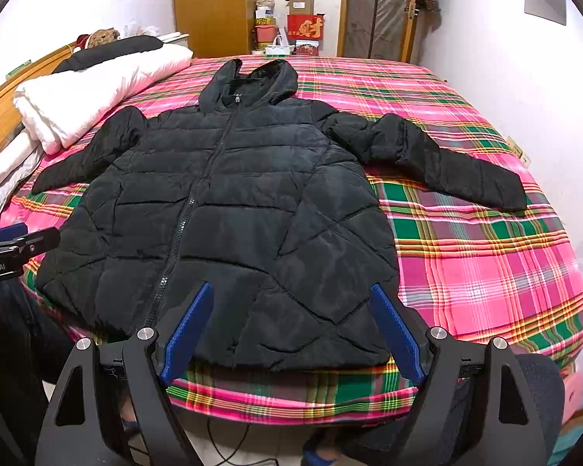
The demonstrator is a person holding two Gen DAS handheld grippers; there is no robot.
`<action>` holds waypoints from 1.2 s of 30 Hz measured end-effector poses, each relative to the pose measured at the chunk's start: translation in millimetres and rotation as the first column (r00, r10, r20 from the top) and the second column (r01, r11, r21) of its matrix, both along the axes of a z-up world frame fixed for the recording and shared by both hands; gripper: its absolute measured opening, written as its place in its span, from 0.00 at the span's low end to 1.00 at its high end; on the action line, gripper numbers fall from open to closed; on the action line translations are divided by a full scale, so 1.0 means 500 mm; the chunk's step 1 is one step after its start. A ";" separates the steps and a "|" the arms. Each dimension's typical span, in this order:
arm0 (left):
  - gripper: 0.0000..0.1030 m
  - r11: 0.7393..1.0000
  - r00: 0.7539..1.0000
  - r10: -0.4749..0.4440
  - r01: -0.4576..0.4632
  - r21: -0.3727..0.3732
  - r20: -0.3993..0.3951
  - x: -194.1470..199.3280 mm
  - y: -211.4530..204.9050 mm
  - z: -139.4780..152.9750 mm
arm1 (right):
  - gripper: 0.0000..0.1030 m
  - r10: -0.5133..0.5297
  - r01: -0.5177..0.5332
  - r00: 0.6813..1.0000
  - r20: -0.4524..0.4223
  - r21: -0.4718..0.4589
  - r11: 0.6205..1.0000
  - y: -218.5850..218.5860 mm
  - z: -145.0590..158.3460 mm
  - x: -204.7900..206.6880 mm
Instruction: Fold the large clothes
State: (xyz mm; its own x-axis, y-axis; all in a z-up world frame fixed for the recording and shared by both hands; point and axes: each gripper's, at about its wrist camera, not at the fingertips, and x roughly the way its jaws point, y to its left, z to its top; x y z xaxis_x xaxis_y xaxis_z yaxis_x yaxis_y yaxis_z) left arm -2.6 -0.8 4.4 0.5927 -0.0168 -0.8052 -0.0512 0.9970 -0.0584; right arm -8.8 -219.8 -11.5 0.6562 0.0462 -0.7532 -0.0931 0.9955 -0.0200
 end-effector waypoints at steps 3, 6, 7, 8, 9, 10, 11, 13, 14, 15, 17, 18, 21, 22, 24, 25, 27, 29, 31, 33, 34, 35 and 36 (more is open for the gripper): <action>0.94 1.000 1.000 0.000 0.000 0.001 0.000 -0.003 -0.005 0.002 | 0.80 0.000 0.000 1.000 -0.001 -0.001 1.000 0.000 0.000 0.000; 0.94 1.000 1.000 -0.001 0.001 0.000 0.001 0.001 0.000 0.000 | 0.80 0.001 -0.001 1.000 -0.001 -0.001 1.000 0.001 0.000 0.000; 0.94 1.000 1.000 0.000 0.000 -0.002 -0.001 0.003 0.005 -0.002 | 0.80 0.001 -0.001 1.000 -0.001 -0.001 1.000 0.001 0.001 0.000; 0.94 1.000 1.000 0.000 0.000 -0.002 -0.002 0.003 0.004 -0.002 | 0.80 0.001 -0.001 1.000 -0.001 -0.001 1.000 0.001 0.001 0.000; 0.94 1.000 1.000 0.000 0.000 -0.002 -0.002 0.003 0.004 -0.001 | 0.80 0.001 -0.001 1.000 -0.001 -0.001 1.000 0.001 0.001 0.000; 0.94 1.000 1.000 0.000 0.000 -0.002 -0.002 0.002 0.003 0.000 | 0.80 0.001 -0.001 1.000 -0.001 -0.002 1.000 0.000 0.001 0.000; 0.94 1.000 1.000 0.000 0.000 -0.003 -0.001 0.002 0.003 0.000 | 0.80 0.001 -0.001 1.000 -0.001 -0.002 1.000 0.000 0.001 0.000; 0.94 1.000 1.000 -0.001 0.001 -0.003 -0.002 0.003 0.004 -0.002 | 0.80 0.001 -0.001 1.000 -0.002 -0.001 1.000 0.005 -0.001 0.000; 0.94 1.000 1.000 -0.001 0.001 -0.002 -0.002 0.003 0.004 -0.001 | 0.80 0.001 -0.001 1.000 -0.001 -0.001 1.000 0.004 -0.001 0.000; 0.94 1.000 1.000 -0.001 0.001 -0.002 -0.001 0.002 0.003 -0.001 | 0.80 0.002 -0.002 1.000 -0.001 -0.002 1.000 0.005 -0.001 0.000; 0.94 1.000 1.000 0.000 0.000 -0.003 -0.003 0.003 0.005 -0.002 | 0.80 0.001 -0.001 1.000 -0.002 -0.002 1.000 0.004 -0.001 0.000; 0.94 1.000 1.000 0.000 0.000 -0.004 -0.003 0.003 0.005 -0.002 | 0.80 0.001 -0.001 1.000 -0.001 -0.002 1.000 0.005 -0.002 0.000; 0.94 1.000 1.000 0.000 0.000 -0.004 -0.003 0.001 0.004 0.001 | 0.80 0.001 -0.001 1.000 -0.001 -0.002 1.000 0.005 -0.003 0.000; 0.94 1.000 1.000 0.000 0.000 -0.005 -0.003 0.000 0.003 0.002 | 0.80 0.001 -0.001 1.000 -0.002 -0.002 1.000 0.004 -0.002 0.000; 0.94 1.000 1.000 0.001 -0.001 -0.004 -0.002 -0.001 0.002 0.002 | 0.80 0.001 -0.001 1.000 -0.002 -0.002 1.000 0.004 -0.001 0.000; 0.94 1.000 1.000 -0.001 0.001 -0.005 -0.004 0.003 0.005 -0.005 | 0.80 0.001 -0.001 1.000 -0.002 -0.002 1.000 0.004 -0.001 0.000; 0.94 1.000 1.000 0.000 0.000 -0.004 -0.004 0.003 0.005 -0.005 | 0.80 0.002 -0.002 1.000 -0.002 -0.002 1.000 0.004 -0.001 0.000; 0.94 1.000 1.000 -0.001 0.001 -0.004 -0.003 0.003 0.005 -0.005 | 0.80 0.002 -0.002 1.000 -0.002 -0.002 1.000 0.005 -0.002 0.000; 0.94 1.000 1.000 -0.001 0.001 -0.004 -0.003 0.003 0.005 -0.005 | 0.80 0.001 -0.001 1.000 -0.002 -0.003 1.000 0.005 -0.002 0.000; 0.94 1.000 1.000 0.000 0.000 -0.004 -0.004 0.003 0.005 -0.005 | 0.80 0.002 -0.002 1.000 -0.001 -0.003 1.000 0.005 -0.002 0.000; 0.94 1.000 1.000 -0.001 0.001 -0.005 -0.004 0.003 0.005 -0.005 | 0.80 0.002 -0.002 1.000 -0.002 -0.003 1.000 0.005 -0.001 0.000; 0.94 1.000 1.000 -0.001 0.001 -0.005 -0.004 0.003 0.005 -0.005 | 0.80 0.002 -0.002 1.000 -0.002 -0.003 1.000 0.005 -0.002 0.000; 0.94 1.000 1.000 -0.001 0.001 -0.005 -0.005 0.003 0.005 -0.005 | 0.80 0.002 -0.002 1.000 -0.002 -0.003 1.000 0.006 -0.002 0.000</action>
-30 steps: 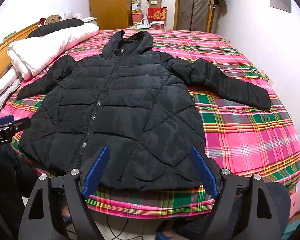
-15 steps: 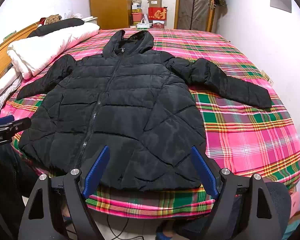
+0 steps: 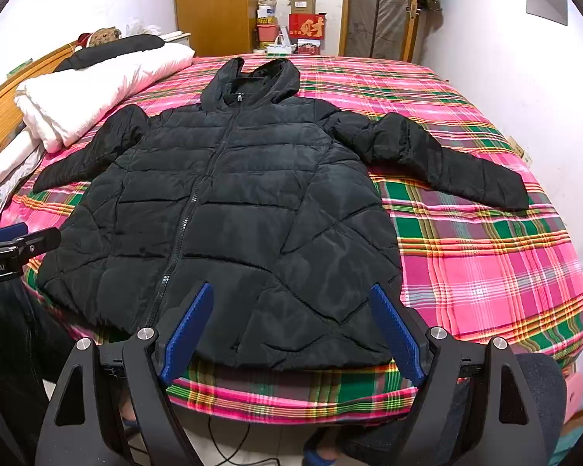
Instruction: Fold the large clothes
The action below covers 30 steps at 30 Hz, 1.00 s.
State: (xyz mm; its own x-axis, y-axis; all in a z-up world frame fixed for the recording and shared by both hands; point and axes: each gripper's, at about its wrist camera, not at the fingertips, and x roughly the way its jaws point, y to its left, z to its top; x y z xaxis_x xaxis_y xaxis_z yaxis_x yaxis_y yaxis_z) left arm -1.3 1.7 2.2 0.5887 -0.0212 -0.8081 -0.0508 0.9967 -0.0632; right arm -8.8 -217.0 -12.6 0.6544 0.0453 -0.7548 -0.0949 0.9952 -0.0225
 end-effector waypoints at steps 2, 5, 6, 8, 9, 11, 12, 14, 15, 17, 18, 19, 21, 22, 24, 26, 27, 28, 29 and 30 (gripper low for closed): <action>0.94 1.000 1.000 0.000 0.000 0.000 0.000 0.000 0.000 0.000 | 0.80 0.000 0.000 1.000 0.000 0.000 1.000 -0.001 0.001 0.000; 0.94 1.000 1.000 0.001 -0.001 0.000 0.001 0.000 0.000 0.000 | 0.80 0.000 0.000 1.000 0.000 0.000 1.000 -0.003 0.002 0.000; 0.94 1.000 1.000 0.001 -0.001 -0.001 0.000 -0.001 0.000 -0.001 | 0.80 0.000 0.000 1.000 -0.001 -0.001 1.000 -0.004 0.002 0.000; 0.94 1.000 1.000 0.001 -0.001 -0.003 -0.002 -0.004 0.000 -0.003 | 0.80 0.001 -0.001 1.000 -0.002 -0.001 1.000 0.002 -0.001 -0.001; 0.94 1.000 1.000 0.002 -0.002 -0.005 -0.004 -0.005 0.000 -0.005 | 0.80 0.002 -0.002 1.000 -0.003 -0.002 1.000 0.002 -0.002 -0.001; 0.94 1.000 1.000 0.002 -0.002 -0.006 -0.006 -0.008 0.000 -0.009 | 0.80 0.007 -0.007 1.000 -0.006 -0.004 1.000 0.013 -0.008 0.000; 0.94 1.000 1.000 0.001 -0.001 -0.007 -0.008 -0.007 0.001 -0.011 | 0.80 0.008 -0.008 1.000 -0.007 -0.003 1.000 0.012 -0.008 0.002; 0.94 1.000 1.000 0.002 -0.002 -0.009 -0.010 -0.004 0.001 -0.012 | 0.80 0.011 -0.011 1.000 -0.009 -0.002 1.000 0.013 -0.010 0.006; 0.94 1.000 1.000 0.004 -0.004 -0.008 -0.010 -0.001 0.003 -0.013 | 0.80 0.013 -0.013 1.000 -0.009 -0.002 1.000 0.015 -0.011 0.007; 0.94 1.000 1.000 0.005 -0.005 -0.006 -0.009 0.004 0.005 -0.015 | 0.80 0.020 -0.020 1.000 -0.009 0.003 1.000 0.016 -0.011 0.013; 0.94 1.000 1.000 0.005 -0.005 -0.003 -0.010 0.012 0.010 -0.015 | 0.80 0.023 -0.023 1.000 -0.010 0.009 1.000 0.015 -0.010 0.021; 0.94 1.000 1.000 0.006 -0.006 0.002 -0.008 0.017 0.013 -0.015 | 0.80 0.027 -0.027 1.000 -0.010 0.014 1.000 0.017 -0.009 0.026; 0.94 1.000 1.000 0.014 -0.014 0.006 -0.002 0.029 0.024 -0.013 | 0.80 0.037 -0.037 0.999 -0.006 0.022 0.999 0.024 -0.007 0.040; 0.94 1.000 1.000 0.020 -0.020 0.003 0.003 0.038 0.034 -0.011 | 0.80 0.042 -0.042 0.999 -0.002 0.025 0.999 0.030 -0.004 0.049; 0.94 1.000 0.999 0.031 -0.031 0.000 0.014 0.057 0.056 -0.007 | 0.80 0.057 -0.057 0.998 0.005 0.033 0.998 0.042 0.000 0.070; 0.94 0.999 0.998 0.053 -0.053 0.010 0.026 0.081 0.085 -0.003 | 0.80 0.075 -0.076 0.997 0.009 0.032 0.997 0.058 0.003 0.095; 0.94 0.998 0.997 0.066 -0.066 0.013 0.030 0.097 0.103 0.000 | 0.80 0.086 -0.086 0.996 0.010 0.031 0.996 0.066 0.005 0.110; 0.94 0.997 0.996 0.079 -0.080 0.011 0.034 0.111 0.122 0.002 | 0.80 0.095 -0.096 0.995 0.012 0.031 0.995 0.076 0.006 0.123; 0.94 0.995 0.995 0.095 -0.095 0.007 0.040 0.125 0.142 0.004 | 0.80 0.106 -0.107 0.994 0.013 0.033 0.994 0.086 0.006 0.139; 0.94 0.994 0.993 0.112 -0.113 0.003 0.046 0.139 0.163 0.006 | 0.80 0.117 -0.118 0.993 0.013 0.035 0.992 0.096 0.006 0.156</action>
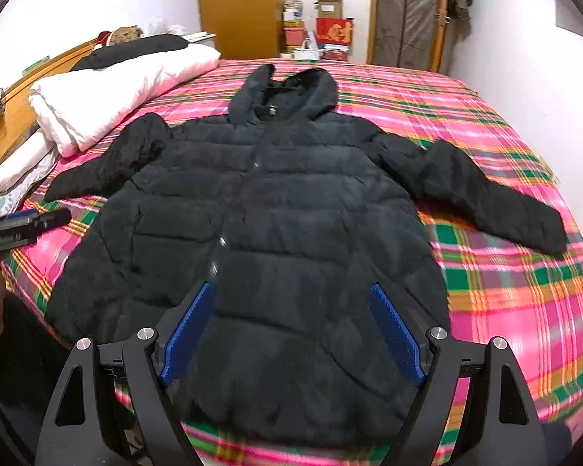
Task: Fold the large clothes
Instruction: 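Grasp a jacket sleeve with the left tool and fold it across the body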
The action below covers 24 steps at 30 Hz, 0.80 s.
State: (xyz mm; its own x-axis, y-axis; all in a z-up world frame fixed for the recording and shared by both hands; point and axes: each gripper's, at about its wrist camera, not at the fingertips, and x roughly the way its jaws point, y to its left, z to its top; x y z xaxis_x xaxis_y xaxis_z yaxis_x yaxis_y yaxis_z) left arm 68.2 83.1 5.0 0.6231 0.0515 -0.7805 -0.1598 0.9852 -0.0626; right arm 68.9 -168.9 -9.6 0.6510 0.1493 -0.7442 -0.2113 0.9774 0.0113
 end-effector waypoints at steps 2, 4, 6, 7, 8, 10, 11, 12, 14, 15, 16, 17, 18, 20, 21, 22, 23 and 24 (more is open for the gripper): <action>0.94 0.999 0.999 0.035 -0.035 -0.010 0.003 0.029 0.044 -0.001 | 0.80 0.012 -0.012 1.000 -0.001 -0.001 1.000 0.019 -0.003 0.031; 0.94 0.997 0.998 0.067 -0.067 -0.028 0.002 0.060 0.088 -0.006 | 0.80 0.023 -0.023 1.000 -0.002 -0.003 1.000 0.036 -0.008 0.067; 0.94 0.994 0.995 0.099 -0.099 -0.038 0.005 0.089 0.132 -0.014 | 0.80 0.029 -0.029 1.000 -0.002 -0.010 1.000 0.050 -0.012 0.094; 0.94 0.993 0.994 0.112 -0.112 -0.040 0.004 0.102 0.150 -0.020 | 0.80 0.033 -0.033 0.999 -0.003 -0.014 0.999 0.057 -0.016 0.109; 0.94 0.991 0.992 0.126 -0.126 -0.044 0.002 0.114 0.170 -0.027 | 0.80 0.038 -0.038 0.999 -0.005 -0.018 0.999 0.064 -0.020 0.123; 0.92 0.986 0.988 0.157 -0.157 -0.048 -0.008 0.138 0.212 -0.045 | 0.80 0.045 -0.045 0.999 -0.012 -0.025 0.999 0.075 -0.027 0.148; 0.85 0.984 0.985 0.172 -0.173 -0.053 -0.017 0.149 0.233 -0.055 | 0.80 0.048 -0.049 0.999 -0.015 -0.028 0.998 0.078 -0.031 0.160; 0.82 0.980 0.982 0.187 -0.189 -0.066 -0.032 0.160 0.256 -0.070 | 0.80 0.051 -0.051 0.999 -0.018 -0.032 0.998 0.081 -0.035 0.171; 0.78 0.970 0.972 0.224 -0.230 -0.086 -0.066 0.180 0.300 -0.099 | 0.80 0.053 -0.054 0.998 -0.024 -0.040 0.998 0.088 -0.044 0.192; 0.78 0.964 0.966 0.246 -0.253 -0.087 -0.081 0.188 0.321 -0.115 | 0.80 0.053 -0.054 0.998 -0.028 -0.043 0.998 0.091 -0.048 0.202; 0.78 0.959 0.961 0.262 -0.270 -0.087 -0.092 0.195 0.339 -0.130 | 0.80 0.053 -0.054 0.998 -0.033 -0.045 0.998 0.094 -0.054 0.212; 0.78 0.954 0.956 0.276 -0.285 -0.087 -0.103 0.200 0.356 -0.144 | 0.80 0.053 -0.055 0.998 -0.036 -0.048 0.997 0.096 -0.060 0.222; 0.78 0.949 0.949 0.292 -0.303 -0.090 -0.117 0.206 0.374 -0.158 | 0.80 0.054 -0.056 0.998 -0.039 -0.052 0.997 0.099 -0.065 0.230; 0.78 0.936 0.939 0.313 -0.331 -0.121 -0.143 0.213 0.407 -0.184 | 0.80 0.055 -0.057 0.997 -0.047 -0.057 0.997 0.102 -0.074 0.243; 0.78 0.928 0.934 0.324 -0.345 -0.140 -0.153 0.217 0.424 -0.197 | 0.80 0.055 -0.058 0.997 -0.051 -0.060 0.997 0.103 -0.079 0.250; 0.78 0.920 0.928 0.337 -0.360 -0.154 -0.158 0.219 0.440 -0.208 | 0.80 0.055 -0.058 0.997 -0.054 -0.061 0.996 0.104 -0.083 0.256; 0.78 0.912 0.923 0.350 -0.375 -0.164 -0.161 0.220 0.450 -0.217 | 0.80 0.055 -0.058 0.997 -0.058 -0.063 0.996 0.104 -0.088 0.261; 0.78 0.902 0.915 0.368 -0.395 -0.175 -0.167 0.220 0.465 -0.228 | 0.80 0.055 -0.058 0.997 -0.062 -0.063 0.996 0.104 -0.092 0.266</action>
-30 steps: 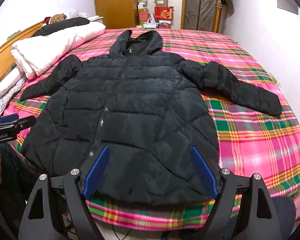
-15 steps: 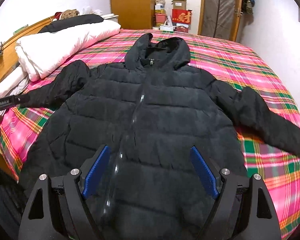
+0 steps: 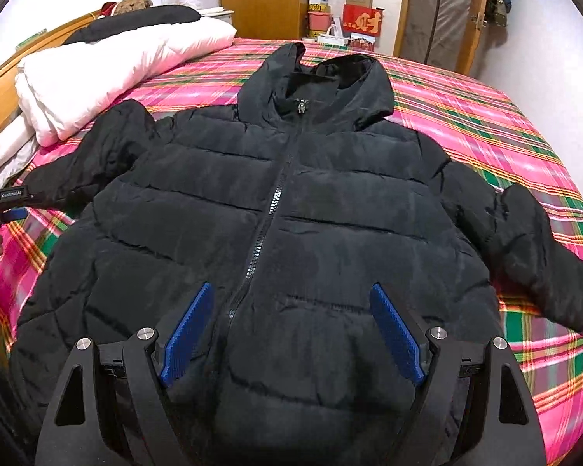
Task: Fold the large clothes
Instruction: 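Grasp a jacket sleeve with the left tool and fold it across the body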
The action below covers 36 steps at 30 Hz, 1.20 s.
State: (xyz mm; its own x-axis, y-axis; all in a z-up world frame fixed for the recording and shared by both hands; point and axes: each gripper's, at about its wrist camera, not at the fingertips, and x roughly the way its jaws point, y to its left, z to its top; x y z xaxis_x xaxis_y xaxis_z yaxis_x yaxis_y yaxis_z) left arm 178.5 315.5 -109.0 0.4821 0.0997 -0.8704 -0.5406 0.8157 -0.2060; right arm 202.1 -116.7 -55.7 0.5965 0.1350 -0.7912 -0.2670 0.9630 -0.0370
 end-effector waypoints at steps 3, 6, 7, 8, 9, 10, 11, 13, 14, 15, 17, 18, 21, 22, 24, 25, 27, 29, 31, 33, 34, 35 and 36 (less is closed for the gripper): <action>0.78 0.997 0.998 0.061 -0.061 -0.040 0.005 -0.001 0.033 -0.027 | 0.80 -0.003 0.003 1.000 -0.008 -0.004 1.000 0.000 -0.011 0.009; 0.78 0.993 0.994 0.097 -0.093 -0.067 0.054 -0.001 0.059 -0.037 | 0.80 -0.007 0.007 1.000 -0.019 -0.015 1.000 -0.005 -0.022 0.018; 0.78 0.993 0.992 0.103 -0.098 -0.069 0.068 0.003 0.065 -0.038 | 0.80 -0.010 0.009 1.000 -0.021 -0.017 1.000 -0.006 -0.025 0.022; 0.78 0.992 0.991 0.108 -0.103 -0.071 0.080 0.008 0.073 -0.039 | 0.80 -0.013 0.012 1.000 -0.024 -0.018 1.000 -0.008 -0.027 0.024; 0.77 0.992 0.990 0.110 -0.104 -0.069 0.091 0.013 0.077 -0.040 | 0.80 -0.017 0.016 1.000 -0.026 -0.019 1.000 -0.010 -0.030 0.026; 0.71 0.993 0.989 0.107 -0.101 -0.063 0.098 0.020 0.083 -0.042 | 0.80 -0.021 0.020 0.999 -0.027 -0.020 1.000 -0.011 -0.032 0.027; 0.63 0.994 0.990 0.104 -0.100 -0.048 0.098 0.027 0.085 -0.043 | 0.80 -0.025 0.024 0.999 -0.028 -0.022 0.999 -0.013 -0.034 0.029; 0.47 0.995 0.990 0.101 -0.098 -0.034 0.103 0.037 0.087 -0.042 | 0.80 -0.033 0.033 0.999 -0.032 -0.021 0.999 -0.018 -0.038 0.032; 0.35 0.995 0.989 0.099 -0.097 -0.026 0.105 0.041 0.086 -0.038 | 0.80 -0.038 0.037 0.999 -0.032 -0.021 0.999 -0.021 -0.039 0.033; 0.30 0.995 0.989 0.100 -0.098 -0.019 0.106 0.043 0.085 -0.032 | 0.80 -0.043 0.042 0.999 -0.032 -0.021 0.999 -0.025 -0.039 0.034; 0.17 0.995 0.987 0.099 -0.099 -0.010 0.123 0.043 0.082 -0.010 | 0.80 -0.052 0.051 0.998 -0.030 -0.016 0.999 -0.034 -0.037 0.034; 0.16 0.996 0.986 0.093 -0.093 -0.005 0.139 0.043 0.079 0.006 | 0.80 -0.055 0.055 0.998 -0.028 -0.012 0.998 -0.038 -0.035 0.033; 0.12 0.999 0.977 0.052 -0.054 0.003 0.206 0.041 0.052 0.068 | 0.80 -0.066 0.066 0.998 -0.019 0.001 0.998 -0.054 -0.027 0.027; 0.11 0.999 0.972 0.032 -0.035 0.009 0.232 0.041 0.039 0.095 | 0.80 -0.071 0.071 0.997 -0.016 0.007 0.997 -0.061 -0.023 0.024; 0.11 1.000 0.959 -0.011 0.007 0.018 0.285 0.042 0.010 0.149 | 0.80 -0.080 0.080 0.997 -0.014 0.018 0.997 -0.075 -0.016 0.017; 0.10 0.999 0.949 -0.037 0.031 0.025 0.315 0.042 -0.007 0.180 | 0.80 -0.083 0.083 0.997 -0.012 0.022 0.996 -0.081 -0.013 0.016; 0.10 0.996 0.924 -0.092 0.082 0.043 0.370 0.043 -0.047 0.242 | 0.80 -0.091 0.091 0.996 -0.005 0.031 0.995 -0.098 -0.005 0.009; 0.10 0.989 0.896 -0.149 0.136 0.063 0.418 0.047 -0.090 0.300 | 0.80 -0.097 0.097 0.995 0.002 0.040 0.994 -0.115 0.002 0.001; 0.10 0.979 0.867 -0.204 0.189 0.079 0.455 0.056 -0.139 0.348 | 0.80 -0.105 0.105 0.994 0.010 0.047 0.993 -0.136 0.008 -0.004; 0.10 0.966 0.839 -0.256 0.244 0.088 0.481 0.069 -0.189 0.384 | 0.80 -0.113 0.112 0.993 0.015 0.055 0.992 -0.157 0.013 -0.006; 0.10 0.958 0.826 -0.281 0.273 0.091 0.489 0.079 -0.216 0.397 | 0.80 -0.117 0.116 0.993 0.018 0.056 0.992 -0.169 0.015 -0.009; 0.10 0.948 0.813 -0.309 0.304 0.093 0.493 0.090 -0.247 0.407 | 0.80 -0.119 0.118 0.993 0.022 0.058 0.991 -0.180 0.018 -0.009; 0.10 0.938 0.801 -0.335 0.333 0.096 0.496 0.099 -0.275 0.414 | 0.80 -0.122 0.120 0.992 0.026 0.059 0.991 -0.190 0.019 -0.010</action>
